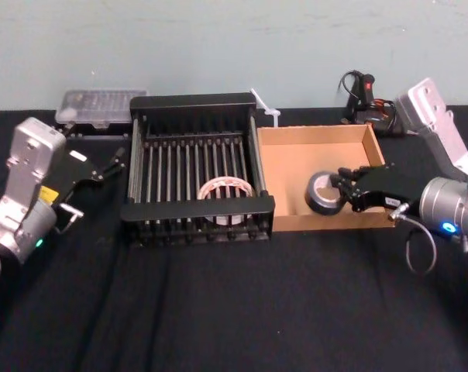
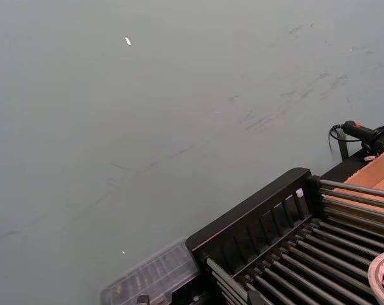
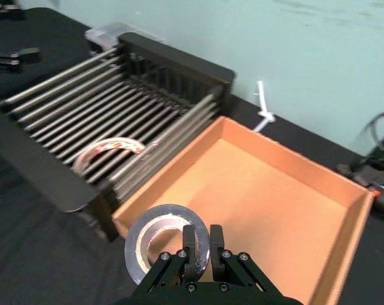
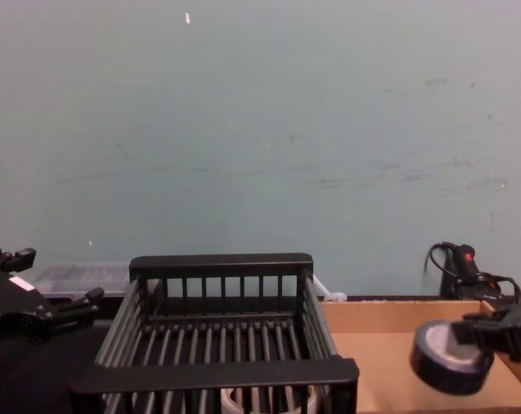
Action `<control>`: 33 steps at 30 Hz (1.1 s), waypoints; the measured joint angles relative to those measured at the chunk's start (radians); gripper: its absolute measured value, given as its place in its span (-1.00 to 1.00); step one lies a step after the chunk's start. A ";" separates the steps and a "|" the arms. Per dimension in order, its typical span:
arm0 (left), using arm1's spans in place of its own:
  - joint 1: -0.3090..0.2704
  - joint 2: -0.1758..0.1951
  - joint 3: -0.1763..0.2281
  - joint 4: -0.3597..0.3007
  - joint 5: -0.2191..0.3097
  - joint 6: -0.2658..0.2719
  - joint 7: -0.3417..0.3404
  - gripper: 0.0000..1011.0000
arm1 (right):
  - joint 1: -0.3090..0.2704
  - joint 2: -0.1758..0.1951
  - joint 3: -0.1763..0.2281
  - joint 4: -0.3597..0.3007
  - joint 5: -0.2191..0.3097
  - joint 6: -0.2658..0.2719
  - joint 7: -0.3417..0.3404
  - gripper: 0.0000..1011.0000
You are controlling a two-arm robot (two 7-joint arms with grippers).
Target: Pick up the white tape and place it into the black box , Pick up the silver tape and place it into the brown box.
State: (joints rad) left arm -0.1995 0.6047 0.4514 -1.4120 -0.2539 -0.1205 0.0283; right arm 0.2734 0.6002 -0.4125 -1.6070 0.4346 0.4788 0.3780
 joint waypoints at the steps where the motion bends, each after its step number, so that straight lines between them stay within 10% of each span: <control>1: 0.000 0.000 0.000 0.000 0.000 0.000 0.000 0.98 | 0.003 -0.003 0.002 0.005 -0.002 0.001 -0.003 -0.73; 33: 0.000 0.000 0.000 0.000 0.000 0.000 0.000 0.98 | 0.067 -0.086 0.034 0.123 -0.079 0.007 -0.060 -0.73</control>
State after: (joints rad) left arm -0.1995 0.6047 0.4514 -1.4120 -0.2539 -0.1205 0.0283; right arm 0.3407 0.5144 -0.3781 -1.4838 0.3555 0.4862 0.3184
